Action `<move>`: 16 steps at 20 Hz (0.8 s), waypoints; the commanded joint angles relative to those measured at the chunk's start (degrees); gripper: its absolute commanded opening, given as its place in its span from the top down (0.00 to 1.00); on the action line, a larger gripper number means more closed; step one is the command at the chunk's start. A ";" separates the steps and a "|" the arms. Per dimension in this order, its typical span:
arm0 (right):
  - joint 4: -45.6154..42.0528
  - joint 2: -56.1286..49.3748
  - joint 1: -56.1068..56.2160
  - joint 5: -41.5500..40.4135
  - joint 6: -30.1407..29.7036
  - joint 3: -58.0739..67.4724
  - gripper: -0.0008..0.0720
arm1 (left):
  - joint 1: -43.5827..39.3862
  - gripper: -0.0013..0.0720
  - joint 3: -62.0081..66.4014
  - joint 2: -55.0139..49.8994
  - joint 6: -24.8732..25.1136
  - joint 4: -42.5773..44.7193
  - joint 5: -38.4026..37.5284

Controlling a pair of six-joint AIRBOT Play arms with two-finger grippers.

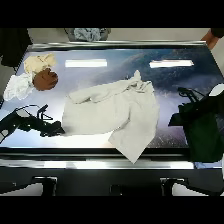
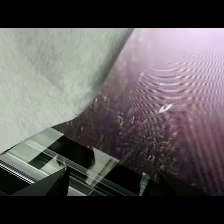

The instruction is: Fold the shirts.

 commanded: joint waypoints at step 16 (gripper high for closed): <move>13.79 0.70 9.31 -27.85 4.13 -24.20 0.90 | -0.59 0.93 0.20 4.20 0.63 -0.61 -0.04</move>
